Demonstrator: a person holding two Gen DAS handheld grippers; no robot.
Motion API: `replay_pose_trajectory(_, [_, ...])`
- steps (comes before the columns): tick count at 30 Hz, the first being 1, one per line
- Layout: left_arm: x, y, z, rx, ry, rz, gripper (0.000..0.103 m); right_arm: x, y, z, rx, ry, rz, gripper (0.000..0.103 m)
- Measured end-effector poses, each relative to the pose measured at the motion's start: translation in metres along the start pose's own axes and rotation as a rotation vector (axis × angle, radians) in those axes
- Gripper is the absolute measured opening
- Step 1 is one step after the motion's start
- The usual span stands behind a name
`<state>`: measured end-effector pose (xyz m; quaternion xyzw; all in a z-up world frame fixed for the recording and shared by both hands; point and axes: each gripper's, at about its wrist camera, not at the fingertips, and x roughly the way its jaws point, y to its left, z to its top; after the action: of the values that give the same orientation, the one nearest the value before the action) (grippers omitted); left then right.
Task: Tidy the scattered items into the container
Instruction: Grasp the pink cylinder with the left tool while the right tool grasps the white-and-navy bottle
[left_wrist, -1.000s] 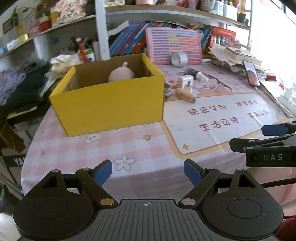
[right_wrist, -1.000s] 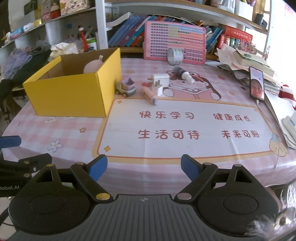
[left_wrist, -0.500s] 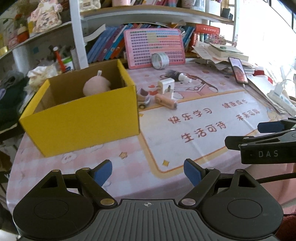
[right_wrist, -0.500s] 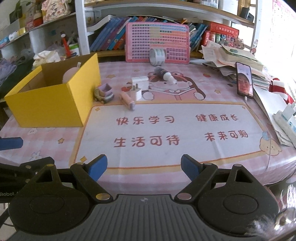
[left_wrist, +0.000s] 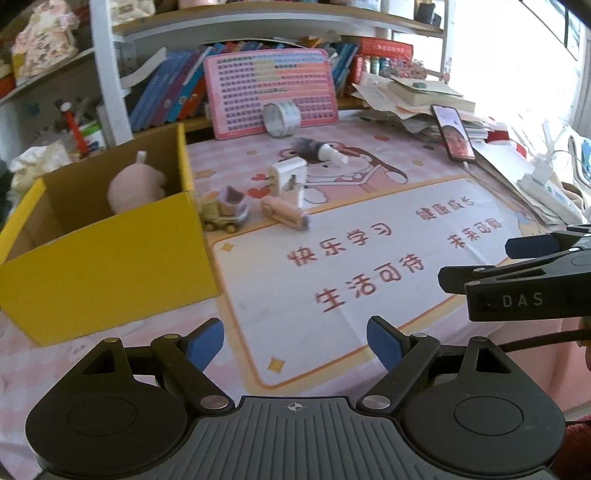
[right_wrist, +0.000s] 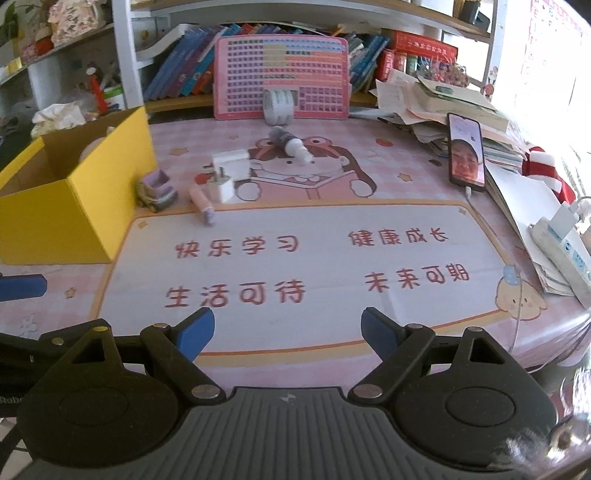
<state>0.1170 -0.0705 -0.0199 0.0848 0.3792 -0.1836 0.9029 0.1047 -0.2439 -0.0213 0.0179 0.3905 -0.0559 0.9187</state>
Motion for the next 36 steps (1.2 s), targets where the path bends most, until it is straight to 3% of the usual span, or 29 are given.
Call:
replay_pose_trajectory(11, [0.042,-0.024,0.036,0.049,0.006,-0.037,0.086,0.034,-0.032,0.036,0.008,0.003,-0.002,0.086])
replay_pose_trajectory(24, [0.081,-0.037,0.093,-0.034,-0.020,0.056,0.085,0.073,-0.081,0.098,-0.034,-0.064,0.070,0.086])
replay_pose_trajectory(29, [0.097,-0.031,0.103,-0.105,0.007,0.124,0.074,0.095,-0.089,0.117,-0.056,-0.067,0.131,0.085])
replay_pose_trajectory(36, [0.117,-0.012,0.108,-0.229,0.062,0.199,0.052,0.132,-0.089,0.137,-0.069,-0.038,0.220,0.070])
